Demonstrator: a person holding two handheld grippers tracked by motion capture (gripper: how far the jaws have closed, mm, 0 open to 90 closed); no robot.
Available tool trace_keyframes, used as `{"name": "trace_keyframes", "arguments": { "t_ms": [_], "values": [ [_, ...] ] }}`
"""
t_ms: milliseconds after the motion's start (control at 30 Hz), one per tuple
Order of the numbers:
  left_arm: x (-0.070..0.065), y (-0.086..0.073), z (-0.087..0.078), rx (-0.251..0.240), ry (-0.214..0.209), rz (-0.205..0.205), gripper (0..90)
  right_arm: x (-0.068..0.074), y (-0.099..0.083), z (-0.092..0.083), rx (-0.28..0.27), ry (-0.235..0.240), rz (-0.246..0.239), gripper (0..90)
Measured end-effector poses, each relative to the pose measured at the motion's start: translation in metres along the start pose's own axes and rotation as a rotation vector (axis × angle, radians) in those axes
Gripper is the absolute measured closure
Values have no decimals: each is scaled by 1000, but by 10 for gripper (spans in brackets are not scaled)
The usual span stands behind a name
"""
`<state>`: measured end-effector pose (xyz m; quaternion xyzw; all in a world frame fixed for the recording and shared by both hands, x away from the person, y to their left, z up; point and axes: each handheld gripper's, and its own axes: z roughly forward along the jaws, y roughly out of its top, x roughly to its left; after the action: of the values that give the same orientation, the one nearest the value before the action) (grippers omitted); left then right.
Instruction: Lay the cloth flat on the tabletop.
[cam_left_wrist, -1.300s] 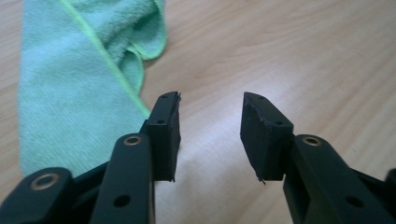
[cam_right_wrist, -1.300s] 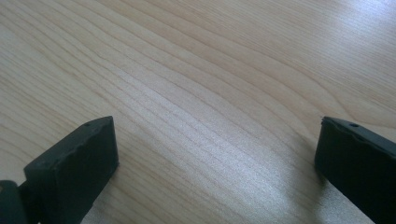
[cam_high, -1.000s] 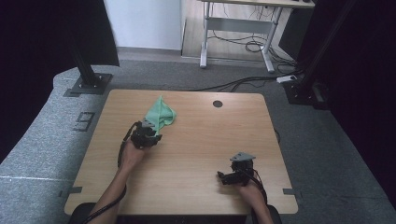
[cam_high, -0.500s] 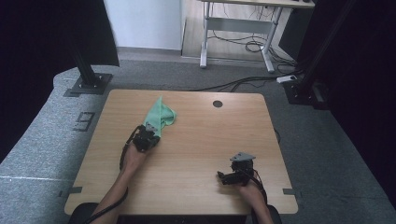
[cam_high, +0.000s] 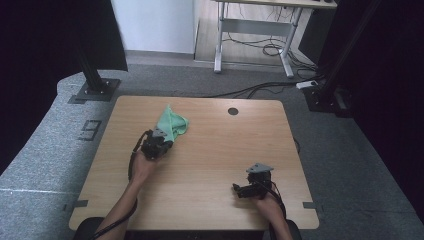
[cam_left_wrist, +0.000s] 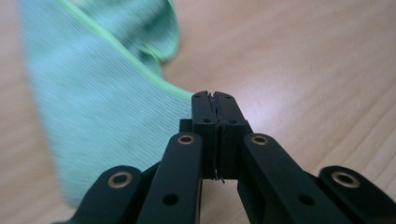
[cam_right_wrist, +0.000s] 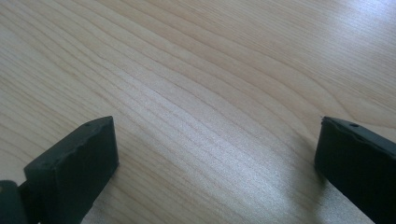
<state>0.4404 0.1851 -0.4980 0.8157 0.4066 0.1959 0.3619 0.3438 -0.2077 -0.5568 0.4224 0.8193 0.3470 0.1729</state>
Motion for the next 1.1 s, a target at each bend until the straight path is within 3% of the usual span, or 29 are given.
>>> {"name": "trace_keyframes", "arguments": {
  "t_ms": [67,100,200,267,367,600,767,833,933,1000,1067,1100],
  "values": [
    [3,1,-4,-9,18,0,882,0,0,0,0,0,0,0],
    [11,3,-12,-21,52,-8,881,0,0,0,0,0,0,0],
    [26,1,-20,-31,100,-34,879,0,0,0,0,0,0,0],
    [31,-1,-22,-26,114,-43,877,0,0,0,0,0,0,0],
    [50,-14,-24,19,162,-92,876,0,0,0,0,0,0,0],
    [66,-39,-19,91,202,-145,875,0,0,0,0,0,-1,0],
    [71,-49,-16,135,222,-155,873,0,0,0,0,0,0,0],
    [72,-51,-14,156,212,-163,865,0,0,0,0,0,-1,0],
    [73,-51,-14,169,210,-161,738,0,0,0,0,0,0,0],
    [70,-44,-19,124,230,-160,610,0,0,0,0,0,-1,0],
    [69,-42,-20,112,235,-157,508,0,0,0,0,0,-1,0],
    [67,-33,-24,80,233,-158,473,0,0,0,0,0,0,0]
  ]
}}
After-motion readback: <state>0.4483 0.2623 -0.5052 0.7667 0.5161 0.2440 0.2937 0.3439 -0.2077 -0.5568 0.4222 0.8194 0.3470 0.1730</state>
